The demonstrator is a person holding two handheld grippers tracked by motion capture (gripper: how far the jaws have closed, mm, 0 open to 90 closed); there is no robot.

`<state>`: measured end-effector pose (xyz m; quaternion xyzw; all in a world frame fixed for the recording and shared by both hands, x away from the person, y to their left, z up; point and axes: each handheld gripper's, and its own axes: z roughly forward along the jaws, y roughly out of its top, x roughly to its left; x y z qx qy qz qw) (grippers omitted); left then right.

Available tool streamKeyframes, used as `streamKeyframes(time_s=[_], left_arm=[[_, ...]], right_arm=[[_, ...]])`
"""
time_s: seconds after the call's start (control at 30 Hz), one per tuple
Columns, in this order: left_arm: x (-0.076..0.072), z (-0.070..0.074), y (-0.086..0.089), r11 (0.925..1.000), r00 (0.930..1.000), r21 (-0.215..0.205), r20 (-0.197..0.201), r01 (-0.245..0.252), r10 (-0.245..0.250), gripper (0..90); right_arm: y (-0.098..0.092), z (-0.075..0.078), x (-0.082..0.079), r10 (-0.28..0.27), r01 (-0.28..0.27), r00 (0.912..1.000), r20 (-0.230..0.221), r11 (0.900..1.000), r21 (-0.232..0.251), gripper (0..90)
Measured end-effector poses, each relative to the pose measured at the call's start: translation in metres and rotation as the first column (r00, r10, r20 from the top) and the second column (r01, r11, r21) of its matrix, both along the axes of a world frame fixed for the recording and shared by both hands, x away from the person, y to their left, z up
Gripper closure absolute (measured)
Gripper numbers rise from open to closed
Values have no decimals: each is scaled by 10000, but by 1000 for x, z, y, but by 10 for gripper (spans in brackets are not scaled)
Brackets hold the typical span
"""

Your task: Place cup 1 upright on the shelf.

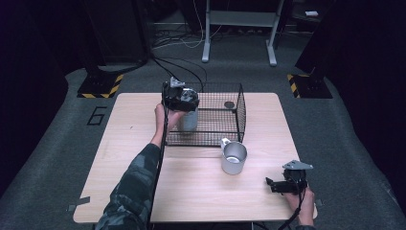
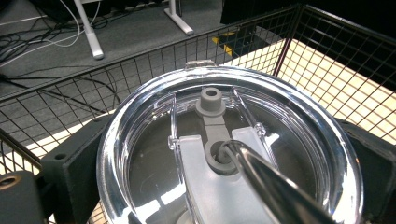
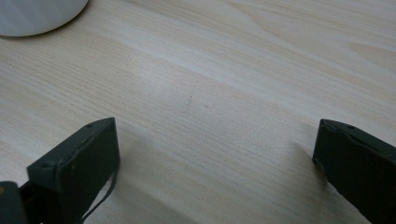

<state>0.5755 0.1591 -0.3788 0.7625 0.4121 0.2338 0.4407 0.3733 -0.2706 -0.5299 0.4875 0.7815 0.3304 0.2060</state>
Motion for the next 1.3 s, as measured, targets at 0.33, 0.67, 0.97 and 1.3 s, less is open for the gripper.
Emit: streamKeyframes(time_s=[0.33,0.67,0.97,1.3], left_arm=[[2,-7,-6,10000,9999,89,-136,17,-15,43],[4,-14,-5,9999,9997,77,-200,-110,111,42],[2,-18,-5,9998,9994,67,-289,-189,191,41],[-7,-20,-1,9992,9984,124,-411,-372,377,39]], right_arm=[[0,0,0,-2,2,10000,-2,10000,0,2],[0,0,0,-11,11,10000,-14,10000,2,3],[0,0,0,4,-4,10000,-2,10000,-9,3],[0,0,0,8,-8,10000,3,10000,-17,3]])
